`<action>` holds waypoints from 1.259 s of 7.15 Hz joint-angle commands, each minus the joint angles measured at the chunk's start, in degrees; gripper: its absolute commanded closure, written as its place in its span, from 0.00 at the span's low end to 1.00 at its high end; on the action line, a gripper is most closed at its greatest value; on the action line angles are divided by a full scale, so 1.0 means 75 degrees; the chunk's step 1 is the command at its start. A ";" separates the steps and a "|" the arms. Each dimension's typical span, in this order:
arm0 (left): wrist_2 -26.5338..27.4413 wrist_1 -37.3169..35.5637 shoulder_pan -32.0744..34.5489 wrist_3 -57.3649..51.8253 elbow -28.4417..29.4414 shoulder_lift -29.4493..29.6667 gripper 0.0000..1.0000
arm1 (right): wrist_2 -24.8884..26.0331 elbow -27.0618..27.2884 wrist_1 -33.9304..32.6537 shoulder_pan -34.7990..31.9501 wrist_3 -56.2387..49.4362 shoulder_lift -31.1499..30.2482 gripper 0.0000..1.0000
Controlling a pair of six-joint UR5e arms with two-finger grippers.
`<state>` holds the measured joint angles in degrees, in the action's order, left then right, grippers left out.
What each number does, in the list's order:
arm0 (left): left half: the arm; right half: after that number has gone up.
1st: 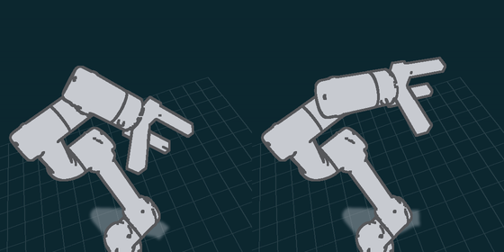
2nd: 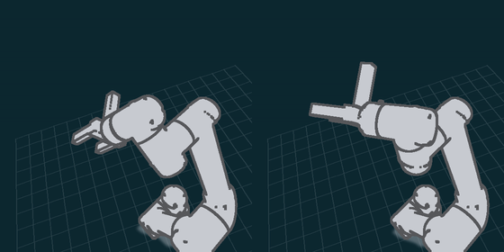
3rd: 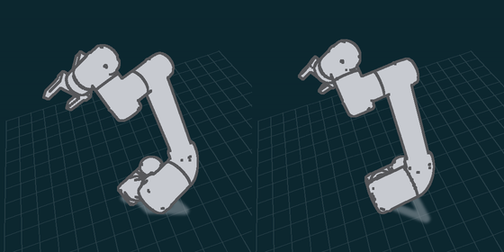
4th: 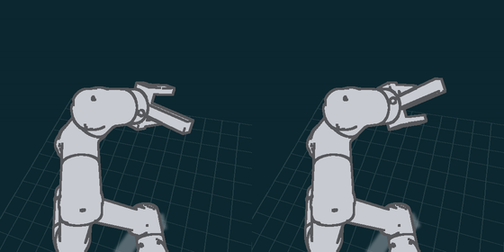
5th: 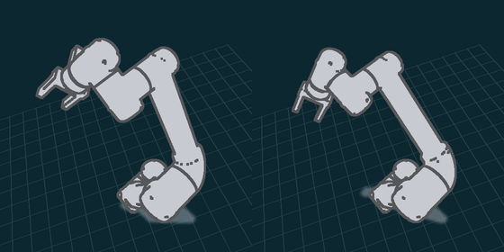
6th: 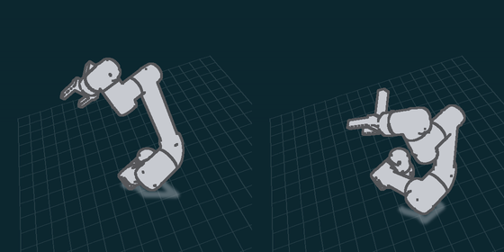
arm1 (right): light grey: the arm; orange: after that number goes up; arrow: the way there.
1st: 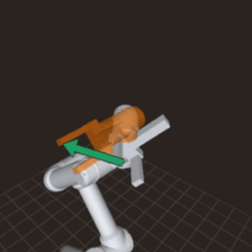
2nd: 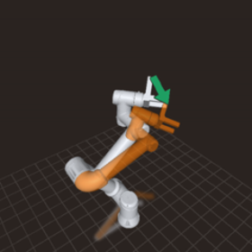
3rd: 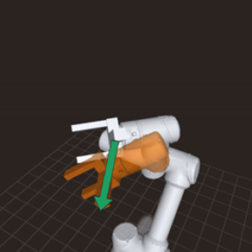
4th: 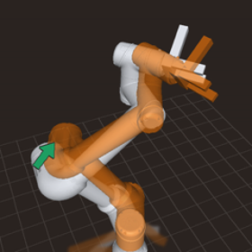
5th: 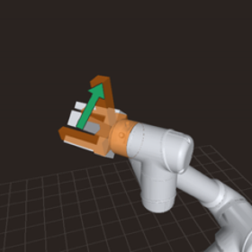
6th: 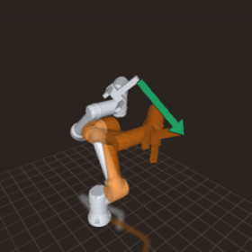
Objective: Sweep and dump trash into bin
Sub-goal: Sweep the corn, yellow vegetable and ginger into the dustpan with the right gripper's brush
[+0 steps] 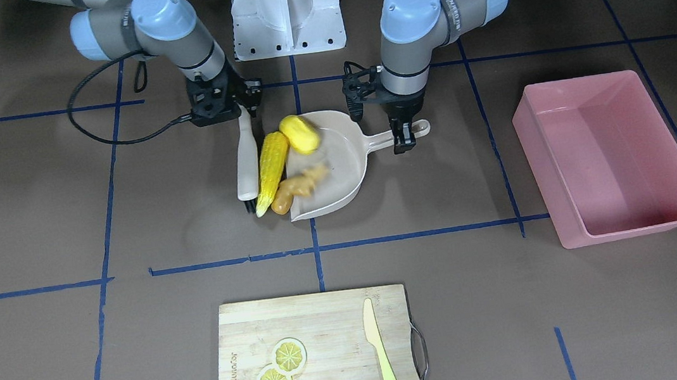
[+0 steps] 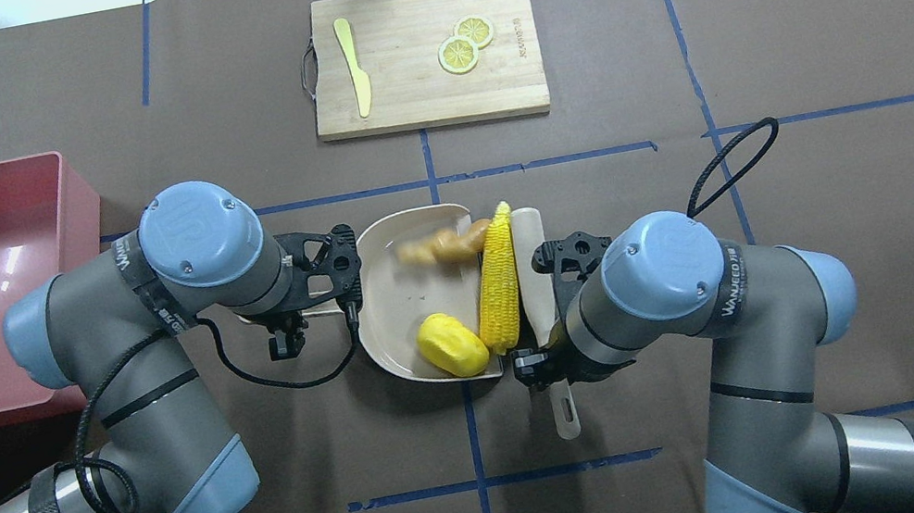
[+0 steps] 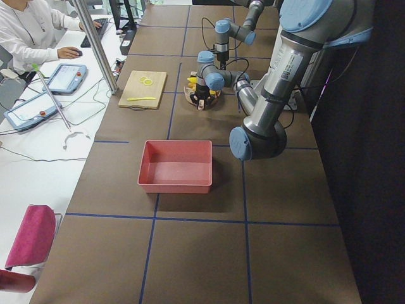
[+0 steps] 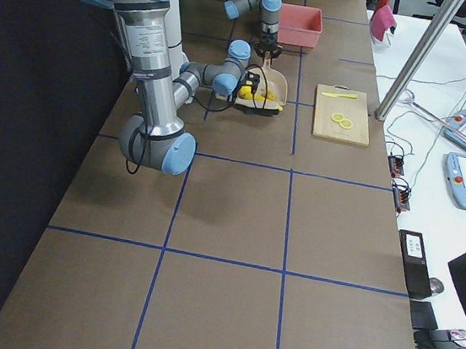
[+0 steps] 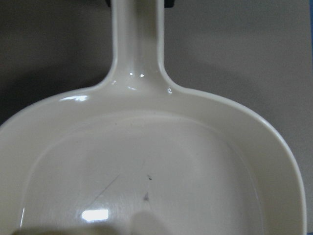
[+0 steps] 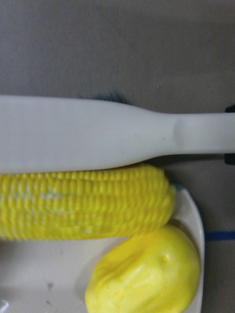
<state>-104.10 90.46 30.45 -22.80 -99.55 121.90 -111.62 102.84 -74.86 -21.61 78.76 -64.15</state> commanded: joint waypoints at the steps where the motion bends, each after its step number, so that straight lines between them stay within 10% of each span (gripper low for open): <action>1: 0.0158 0.0068 -0.0075 0.0028 0.0136 0.0141 0.93 | 0.0070 -0.0317 0.0033 0.0081 0.0081 0.0560 0.99; 5: 0.0100 0.1295 0.0030 0.0728 0.0101 -0.0093 0.94 | -0.0116 0.0336 -0.0061 -0.0409 0.0058 0.0317 0.99; 9: -0.0530 0.2116 0.0414 0.1620 0.0113 -0.0152 0.94 | -0.1988 0.1216 -0.0085 -0.2397 0.0058 -0.0444 0.99</action>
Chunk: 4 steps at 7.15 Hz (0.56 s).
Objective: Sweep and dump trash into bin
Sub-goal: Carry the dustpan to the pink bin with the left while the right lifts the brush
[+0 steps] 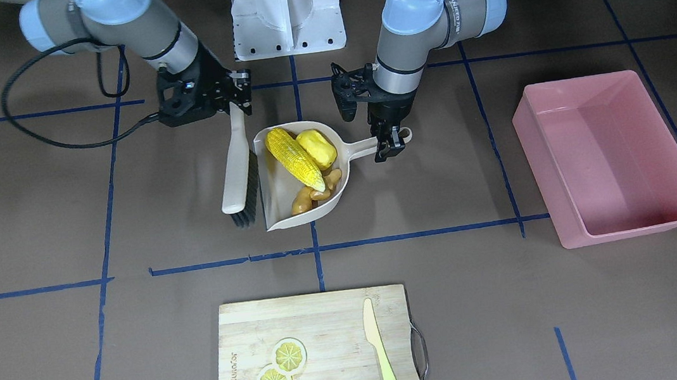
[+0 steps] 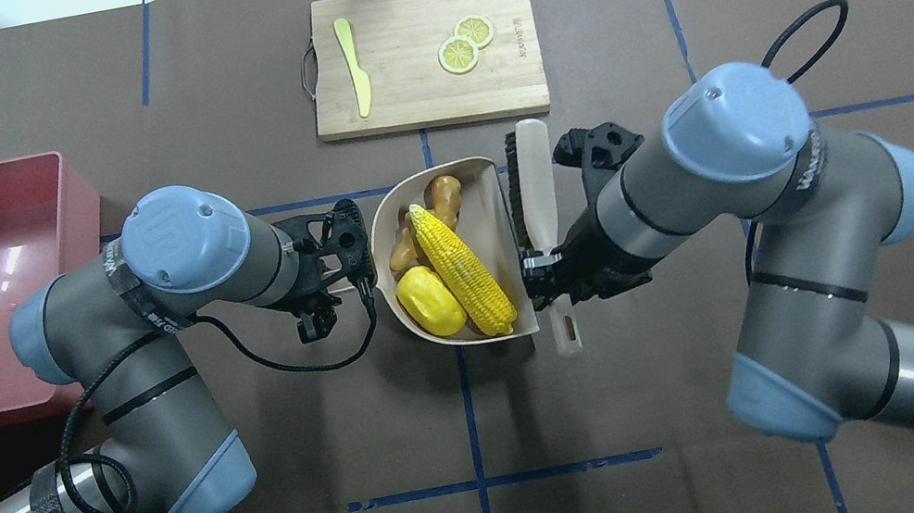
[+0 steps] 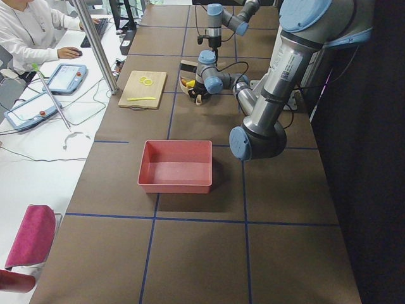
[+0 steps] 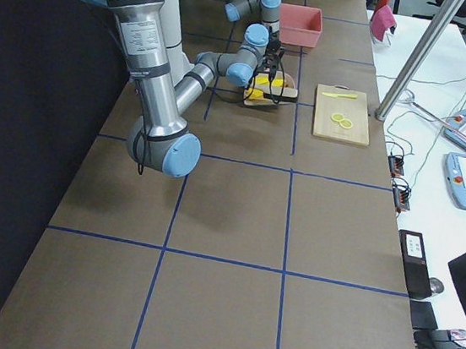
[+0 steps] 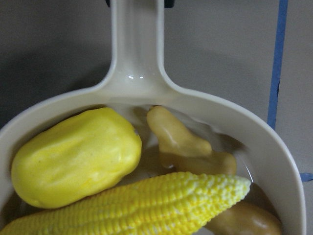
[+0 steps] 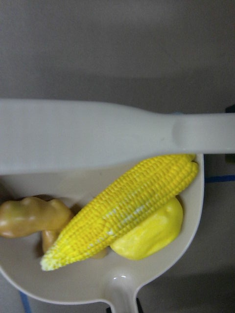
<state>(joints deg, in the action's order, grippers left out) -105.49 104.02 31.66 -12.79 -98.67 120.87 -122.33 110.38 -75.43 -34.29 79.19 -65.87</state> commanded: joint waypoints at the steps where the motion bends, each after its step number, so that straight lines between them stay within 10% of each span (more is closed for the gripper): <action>1: -0.1068 0.0346 0.0823 0.0253 -0.0062 -0.0049 0.94 | -0.0587 0.0561 0.0002 -0.1120 -0.0012 -0.0774 0.99; 4: -0.3540 0.0358 0.3609 0.0032 -0.0506 -0.1356 0.95 | -0.0611 0.0600 0.0014 -0.2024 -0.1471 -0.2019 0.99</action>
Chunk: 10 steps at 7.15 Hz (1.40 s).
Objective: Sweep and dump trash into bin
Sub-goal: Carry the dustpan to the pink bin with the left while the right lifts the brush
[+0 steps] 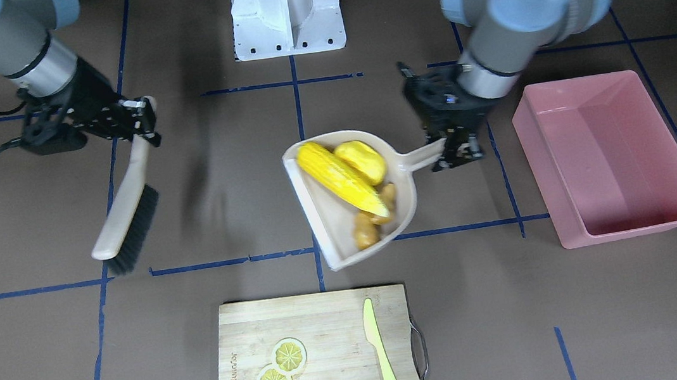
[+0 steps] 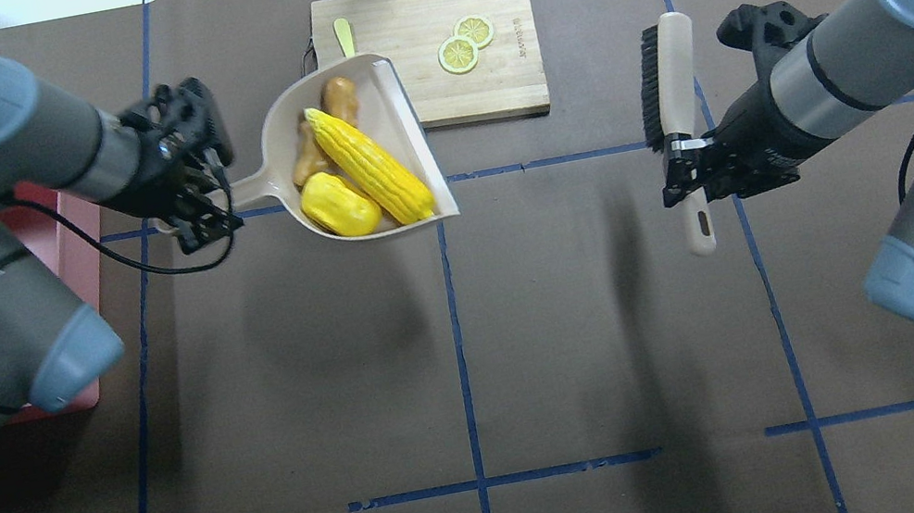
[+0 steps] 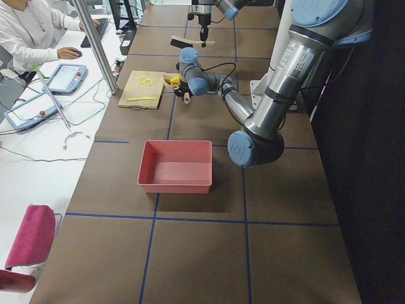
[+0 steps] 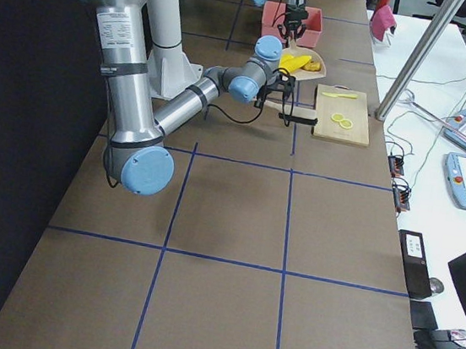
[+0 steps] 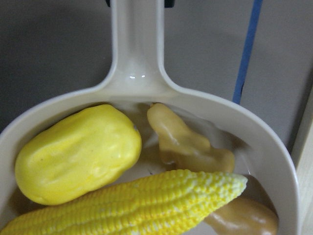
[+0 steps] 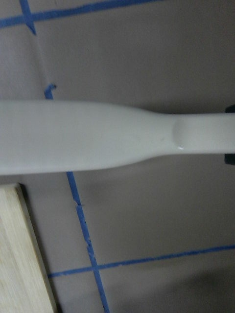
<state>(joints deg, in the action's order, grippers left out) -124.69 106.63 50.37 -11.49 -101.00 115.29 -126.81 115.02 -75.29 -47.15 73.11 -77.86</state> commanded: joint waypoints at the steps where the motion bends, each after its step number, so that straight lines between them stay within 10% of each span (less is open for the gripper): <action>1: -0.1614 0.0171 0.2052 -0.0643 -0.0186 -0.1198 0.95 | 0.0056 -0.0113 0.0008 -0.0357 -0.1258 -0.0575 0.99; 5: -0.3084 0.0372 0.4763 -0.4303 0.0829 -0.2736 0.95 | 0.0104 -0.0278 0.0019 -0.0358 -0.1323 -0.0565 0.99; 10: 0.0622 -0.0504 0.4442 -0.9646 0.0728 -0.2634 0.94 | 0.0116 -0.0430 0.0090 -0.0346 -0.1334 -0.0565 0.99</action>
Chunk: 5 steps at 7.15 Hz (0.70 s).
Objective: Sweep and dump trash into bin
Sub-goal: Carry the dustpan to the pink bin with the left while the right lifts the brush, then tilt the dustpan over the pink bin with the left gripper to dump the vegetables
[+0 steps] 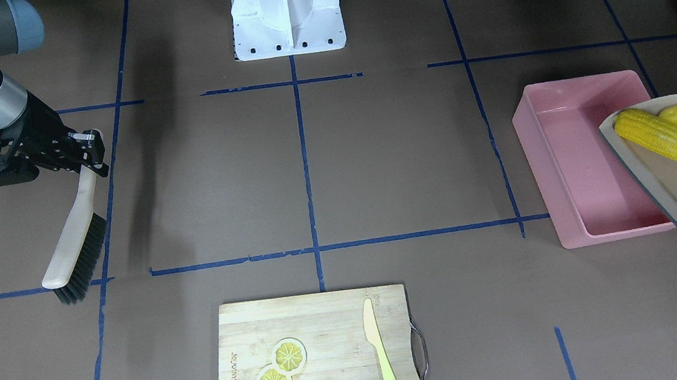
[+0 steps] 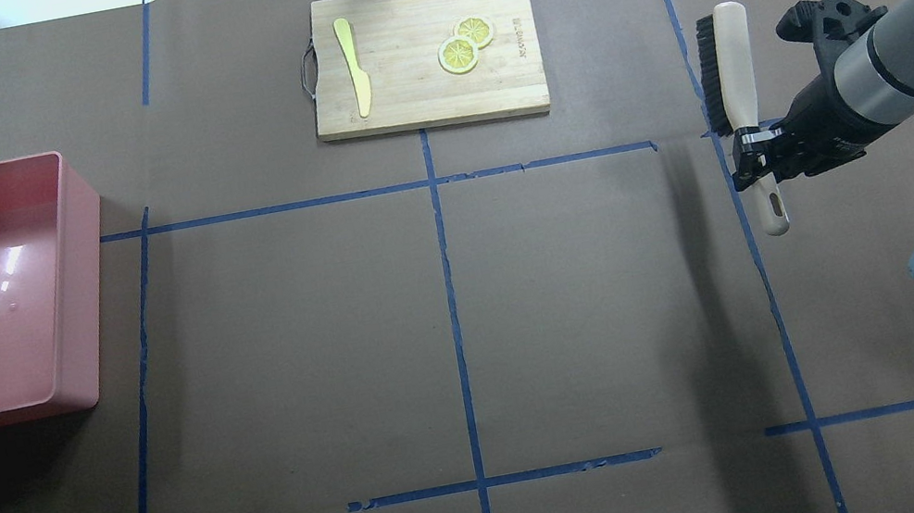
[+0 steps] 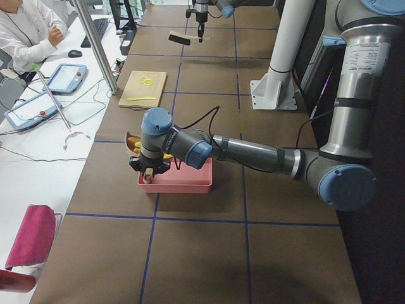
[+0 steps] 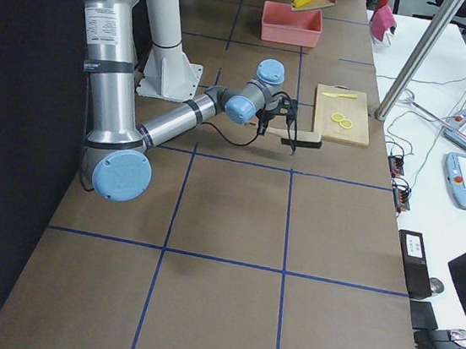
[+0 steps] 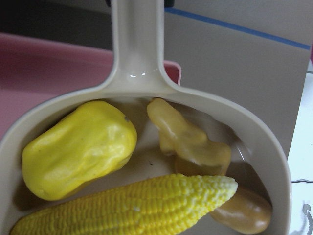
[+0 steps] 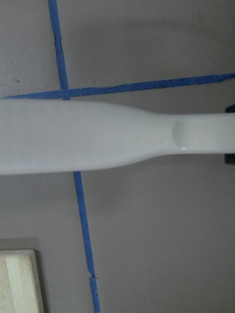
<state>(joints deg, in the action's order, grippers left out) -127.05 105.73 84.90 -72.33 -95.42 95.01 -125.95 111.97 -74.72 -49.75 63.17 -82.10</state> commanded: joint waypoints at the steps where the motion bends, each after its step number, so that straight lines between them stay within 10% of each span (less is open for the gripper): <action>1: 0.1976 -0.0746 -0.0187 -0.2603 -0.0016 0.0523 0.94 | 0.0000 -0.0046 0.0013 0.0001 -0.0009 0.0012 0.99; 5: 0.2654 -0.0820 -0.0410 -0.2930 -0.0110 0.0586 0.93 | -0.0011 -0.0046 0.0013 0.0012 -0.0009 0.0036 0.99</action>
<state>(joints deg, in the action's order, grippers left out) -108.36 99.64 82.23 -93.67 -96.08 99.34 -126.03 111.68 -74.62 -49.71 63.13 -81.86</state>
